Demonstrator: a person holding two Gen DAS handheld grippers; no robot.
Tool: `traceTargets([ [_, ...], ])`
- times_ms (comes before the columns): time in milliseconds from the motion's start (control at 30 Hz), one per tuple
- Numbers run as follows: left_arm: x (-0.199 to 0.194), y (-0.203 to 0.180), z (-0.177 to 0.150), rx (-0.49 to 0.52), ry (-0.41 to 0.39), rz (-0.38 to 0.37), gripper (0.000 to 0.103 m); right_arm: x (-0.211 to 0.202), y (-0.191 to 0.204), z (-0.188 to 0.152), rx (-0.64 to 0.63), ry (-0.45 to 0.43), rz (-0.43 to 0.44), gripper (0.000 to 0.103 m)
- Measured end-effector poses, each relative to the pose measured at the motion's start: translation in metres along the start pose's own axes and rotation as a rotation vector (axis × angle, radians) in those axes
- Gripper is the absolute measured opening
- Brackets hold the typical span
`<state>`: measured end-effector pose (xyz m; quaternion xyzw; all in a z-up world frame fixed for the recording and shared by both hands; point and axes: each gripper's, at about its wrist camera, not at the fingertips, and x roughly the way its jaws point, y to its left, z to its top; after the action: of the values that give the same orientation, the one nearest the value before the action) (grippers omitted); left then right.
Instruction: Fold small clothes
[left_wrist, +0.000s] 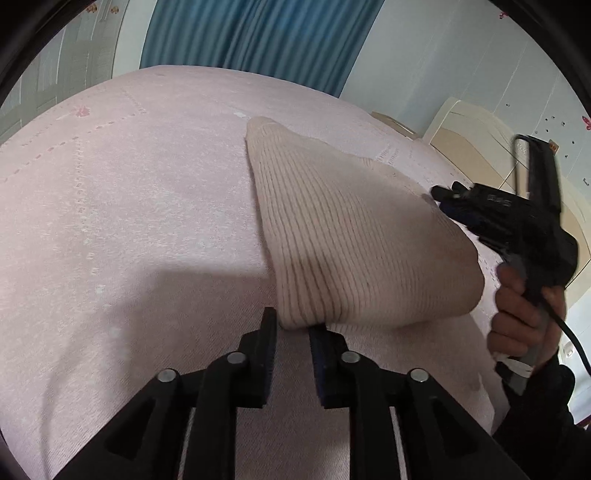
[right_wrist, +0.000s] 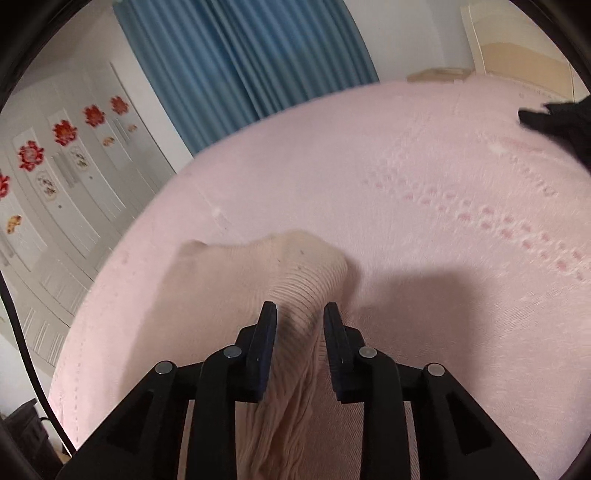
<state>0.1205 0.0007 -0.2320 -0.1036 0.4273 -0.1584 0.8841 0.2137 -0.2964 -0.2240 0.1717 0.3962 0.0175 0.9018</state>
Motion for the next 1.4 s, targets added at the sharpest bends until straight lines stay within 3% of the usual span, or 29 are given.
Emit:
traceTargets([
  [133, -0.017, 0.01, -0.004, -0.024, -0.023, 0.024, 0.035, -0.019, 0.005, -0.008, -0.028, 0.002, 0.052, 0.044],
  [200, -0.025, 0.014, -0.006, -0.042, -0.051, 0.026, 0.048, -0.018, 0.004, -0.015, -0.006, 0.034, 0.071, 0.044],
  [233, -0.029, 0.016, -0.006, -0.049, -0.069, 0.032, 0.05, -0.013, 0.003, -0.018, 0.004, 0.056, 0.072, 0.044],
  [267, -0.031, 0.016, -0.006, -0.055, -0.078, 0.031, 0.051, -0.008, 0.005, -0.021, -0.002, 0.08, 0.052, 0.034],
  [300, -0.033, 0.017, -0.004, -0.067, -0.082, 0.026, 0.051, -0.006, 0.008, -0.023, -0.02, 0.086, 0.046, 0.016],
  [467, -0.037, 0.012, 0.021, -0.09, -0.142, 0.015, 0.051, -0.014, 0.015, -0.019, -0.072, 0.031, 0.061, 0.013],
  [567, -0.028, -0.004, 0.052, -0.018, -0.161, -0.006, 0.051, 0.0, 0.014, -0.024, -0.078, 0.095, -0.001, 0.013],
  [700, 0.0, -0.027, 0.091, 0.064, -0.134, -0.117, 0.051, 0.0, 0.016, -0.016, -0.075, 0.081, -0.023, 0.013],
  [767, 0.017, -0.034, 0.103, 0.103, -0.109, -0.136, 0.051, 0.008, 0.015, -0.016, -0.09, 0.107, -0.057, 0.013],
  [900, 0.058, -0.037, 0.101, 0.136, -0.015, -0.106, 0.045, 0.008, 0.011, -0.012, -0.084, 0.107, -0.033, 0.014],
  [1000, 0.063, -0.038, 0.099, 0.183, -0.031, -0.086, 0.044, 0.002, 0.008, -0.005, -0.078, 0.075, -0.008, 0.028],
  [1200, 0.087, -0.032, 0.132, 0.215, 0.015, -0.065, 0.041, -0.007, 0.008, -0.001, -0.083, -0.003, 0.007, 0.028],
  [1300, 0.104, -0.025, 0.15, 0.225, 0.034, 0.007, 0.04, -0.004, 0.005, 0.001, -0.068, -0.006, 0.013, 0.028],
  [1400, 0.121, -0.011, 0.162, 0.159, 0.046, -0.003, 0.038, 0.002, 0.002, 0.002, -0.053, 0.005, 0.008, 0.028],
])
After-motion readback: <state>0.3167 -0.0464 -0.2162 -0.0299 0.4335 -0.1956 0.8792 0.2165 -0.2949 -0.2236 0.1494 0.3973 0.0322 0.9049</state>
